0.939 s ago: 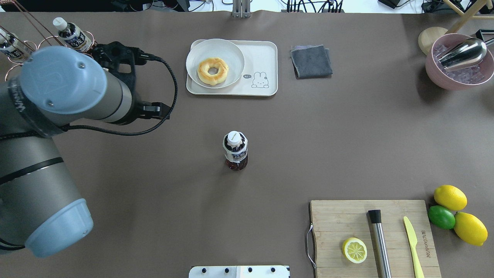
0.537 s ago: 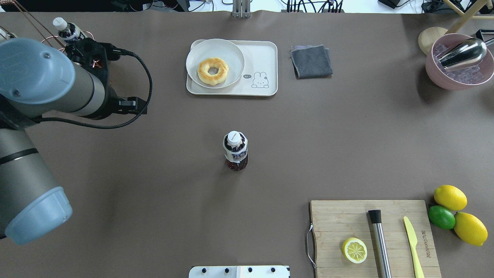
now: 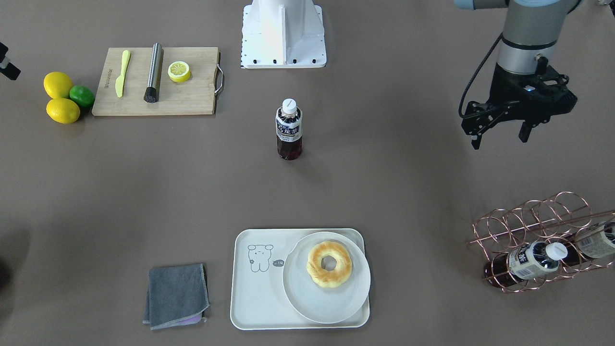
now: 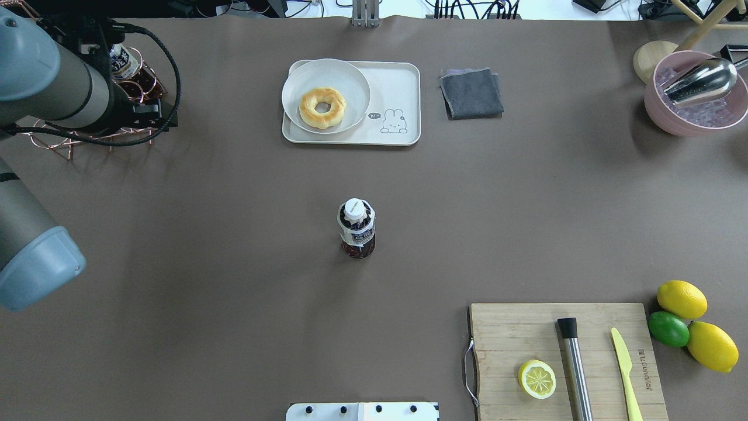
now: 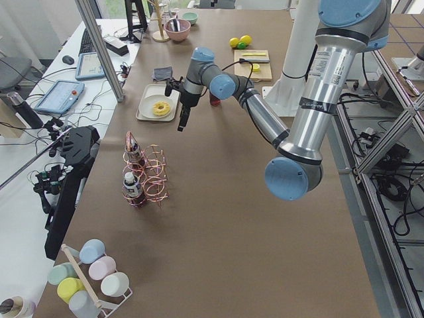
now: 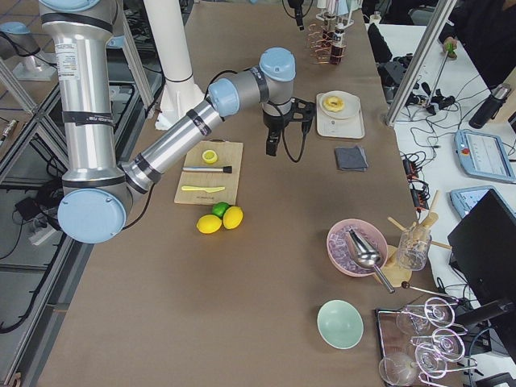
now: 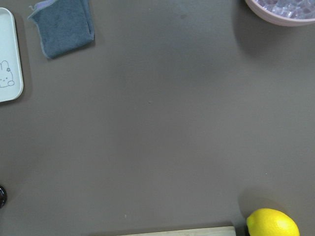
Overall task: Place tea on tray
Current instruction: 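Withdraw the left gripper back toward the carrier, then reach the right gripper over the standing tea bottle's cap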
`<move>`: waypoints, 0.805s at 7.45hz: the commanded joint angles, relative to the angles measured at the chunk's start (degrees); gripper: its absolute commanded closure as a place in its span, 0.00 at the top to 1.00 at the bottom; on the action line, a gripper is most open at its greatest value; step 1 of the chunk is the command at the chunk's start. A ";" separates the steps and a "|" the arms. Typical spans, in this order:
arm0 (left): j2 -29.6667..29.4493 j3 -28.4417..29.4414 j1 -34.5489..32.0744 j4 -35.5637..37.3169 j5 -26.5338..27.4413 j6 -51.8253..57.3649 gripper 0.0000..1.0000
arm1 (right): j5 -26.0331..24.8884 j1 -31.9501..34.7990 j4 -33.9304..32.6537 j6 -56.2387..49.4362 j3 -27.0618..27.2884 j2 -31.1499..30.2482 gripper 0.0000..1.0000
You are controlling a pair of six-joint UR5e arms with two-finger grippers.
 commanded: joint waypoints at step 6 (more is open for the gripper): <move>11.64 13.05 -23.06 -17.29 -20.49 33.19 0.98 | -14.39 -25.46 -1.56 34.32 0.15 21.98 1.00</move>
